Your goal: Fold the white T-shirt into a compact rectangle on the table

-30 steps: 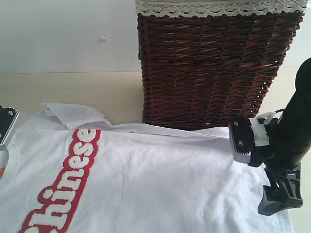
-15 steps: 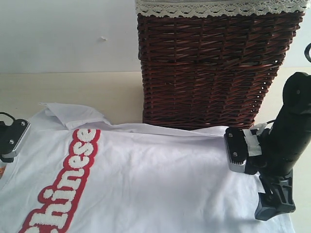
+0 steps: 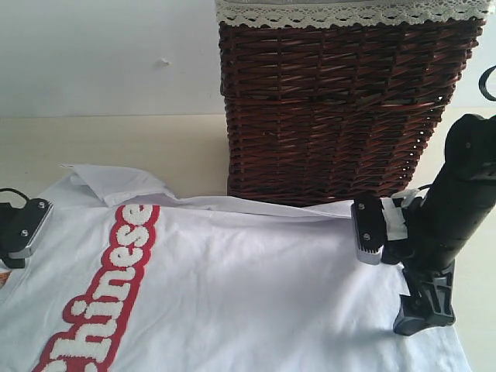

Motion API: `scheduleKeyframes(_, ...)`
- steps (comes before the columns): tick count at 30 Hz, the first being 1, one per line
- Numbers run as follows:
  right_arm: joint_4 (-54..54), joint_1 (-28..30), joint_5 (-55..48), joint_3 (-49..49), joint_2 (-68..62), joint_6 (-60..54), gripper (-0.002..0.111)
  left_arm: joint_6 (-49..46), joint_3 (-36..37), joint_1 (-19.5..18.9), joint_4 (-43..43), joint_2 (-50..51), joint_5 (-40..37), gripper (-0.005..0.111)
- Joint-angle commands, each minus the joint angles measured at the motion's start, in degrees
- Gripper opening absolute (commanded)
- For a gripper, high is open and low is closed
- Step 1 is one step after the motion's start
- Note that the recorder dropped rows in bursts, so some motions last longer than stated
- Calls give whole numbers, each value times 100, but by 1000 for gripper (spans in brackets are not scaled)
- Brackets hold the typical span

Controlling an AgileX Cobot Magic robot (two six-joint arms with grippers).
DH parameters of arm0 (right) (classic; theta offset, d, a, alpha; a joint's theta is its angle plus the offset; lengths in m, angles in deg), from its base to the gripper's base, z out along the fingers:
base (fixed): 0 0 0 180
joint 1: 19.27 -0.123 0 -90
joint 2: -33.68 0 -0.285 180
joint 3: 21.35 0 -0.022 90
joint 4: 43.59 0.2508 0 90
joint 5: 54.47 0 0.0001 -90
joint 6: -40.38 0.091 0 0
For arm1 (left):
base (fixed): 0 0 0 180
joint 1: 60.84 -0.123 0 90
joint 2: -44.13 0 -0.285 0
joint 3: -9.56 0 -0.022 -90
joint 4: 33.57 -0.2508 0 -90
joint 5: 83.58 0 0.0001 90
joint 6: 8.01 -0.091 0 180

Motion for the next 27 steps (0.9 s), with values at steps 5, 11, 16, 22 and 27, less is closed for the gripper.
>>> scheduleKeyframes(5,26,38,56,123,-361,9,99,239,-23,-17,80,201,259,105)
scheduleKeyframes(11,295,38,64,123,-350,-9,99,314,-23,-17,80,738,341,90)
scheduleKeyframes(16,295,38,146,123,-350,-48,99,361,-23,-17,80,796,395,36)
scheduleKeyframes(22,223,38,243,123,-650,-48,79,547,-23,-7,92,796,382,0)
scheduleKeyframes(27,233,38,273,123,-825,19,0,547,-23,-7,186,796,393,0)
